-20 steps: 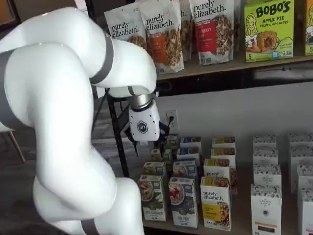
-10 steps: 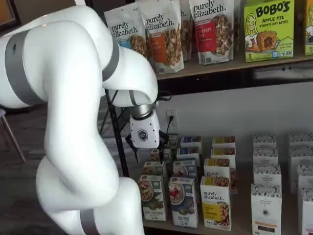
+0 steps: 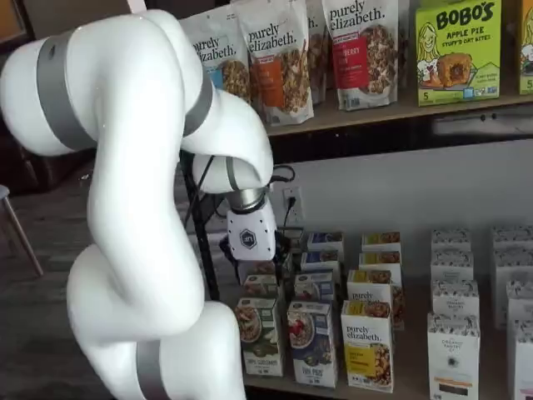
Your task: Pick up the blue and white box that is on the bottom shelf, the second box from the left
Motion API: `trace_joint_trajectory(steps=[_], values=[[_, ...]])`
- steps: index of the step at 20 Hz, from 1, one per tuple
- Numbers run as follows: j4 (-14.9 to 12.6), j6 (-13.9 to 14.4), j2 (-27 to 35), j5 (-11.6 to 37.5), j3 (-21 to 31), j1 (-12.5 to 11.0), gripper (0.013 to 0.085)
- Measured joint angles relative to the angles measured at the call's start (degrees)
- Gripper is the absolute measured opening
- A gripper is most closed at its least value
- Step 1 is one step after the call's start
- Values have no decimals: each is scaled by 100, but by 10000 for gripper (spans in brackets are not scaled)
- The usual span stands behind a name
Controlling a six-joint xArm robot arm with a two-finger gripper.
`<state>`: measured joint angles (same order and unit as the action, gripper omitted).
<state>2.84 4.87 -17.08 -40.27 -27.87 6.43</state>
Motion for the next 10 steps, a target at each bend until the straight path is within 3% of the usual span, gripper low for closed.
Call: trace_joint_trajectory(steps=[10], values=[[-177, 227, 528, 739, 14, 112, 850]])
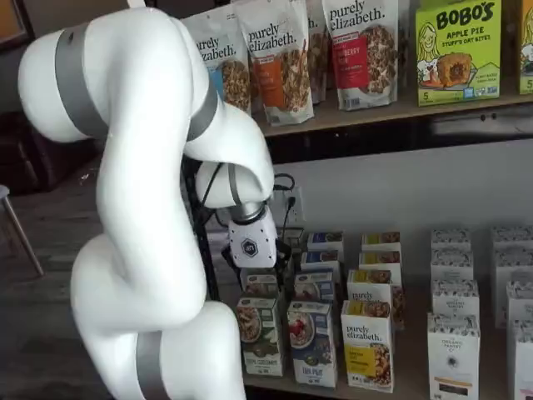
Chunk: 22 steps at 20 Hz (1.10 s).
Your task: Pick up the blue and white box that is on the bottom shelf, the second box from the left
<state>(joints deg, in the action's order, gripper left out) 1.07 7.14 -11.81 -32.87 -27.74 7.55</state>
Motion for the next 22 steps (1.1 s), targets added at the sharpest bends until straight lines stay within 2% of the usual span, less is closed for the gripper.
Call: trace_joint_trajectory(steps=[5, 11, 15, 18, 22], values=[[36, 26, 224, 181, -88, 61, 850], [248, -253, 787, 455, -374, -29, 850], [194, -314, 1151, 702, -535, -128, 850], [-18, -199, 1472, 931, -684, -200, 850], [29, -326, 1938, 1263, -905, -273, 850]])
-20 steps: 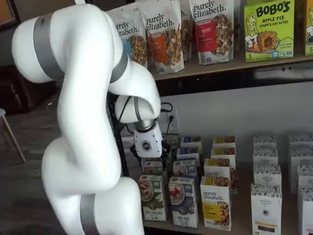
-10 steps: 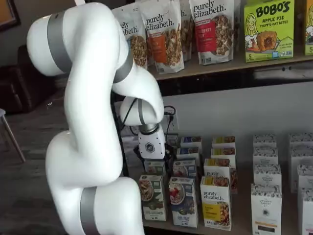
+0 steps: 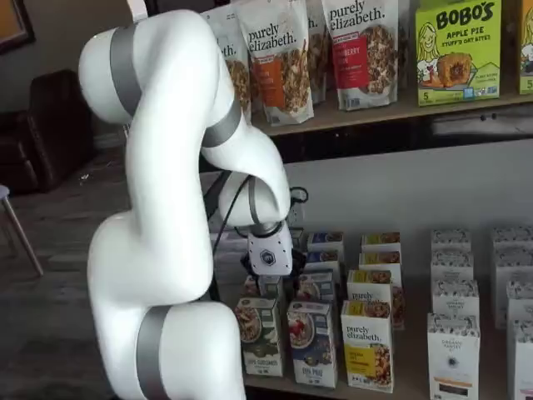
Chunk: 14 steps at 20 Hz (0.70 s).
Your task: Pick up the blue and white box that is on the bottom shelf, the second box from the left
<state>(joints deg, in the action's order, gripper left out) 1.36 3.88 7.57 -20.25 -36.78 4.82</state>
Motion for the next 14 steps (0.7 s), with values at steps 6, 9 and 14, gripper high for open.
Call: trace_joint_trajectory(steps=[6, 9, 14], values=[[-111, 4, 826, 356, -504, -95, 850], [-324, 178, 1127, 455, -722, -125, 850], [-683, 452, 1515, 552, -1034, -197, 850]])
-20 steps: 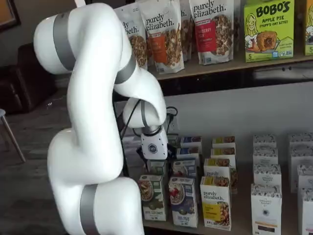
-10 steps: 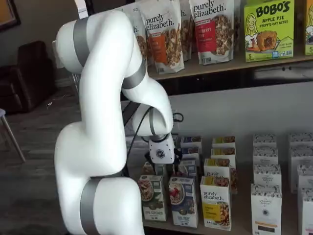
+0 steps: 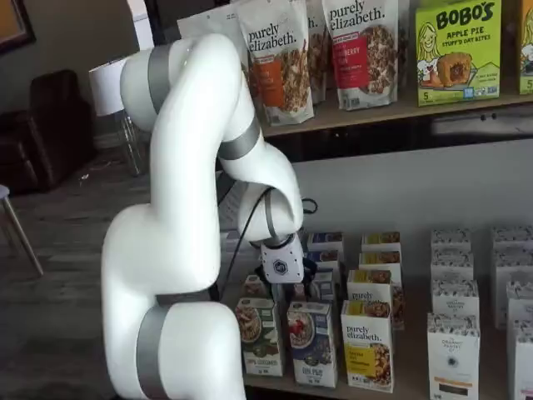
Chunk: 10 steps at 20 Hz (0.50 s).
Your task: Pick up the blue and white box that is on the bottom shelf, the second box from the left
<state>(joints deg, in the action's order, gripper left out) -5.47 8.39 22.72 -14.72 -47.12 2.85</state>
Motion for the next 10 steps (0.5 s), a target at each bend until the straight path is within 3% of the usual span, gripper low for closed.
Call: trace_joint_trajectory(steps=[5, 10], values=[[-170, 83, 309, 183, -238, -87, 850], [-87, -41, 550, 219, -471, -127, 850]])
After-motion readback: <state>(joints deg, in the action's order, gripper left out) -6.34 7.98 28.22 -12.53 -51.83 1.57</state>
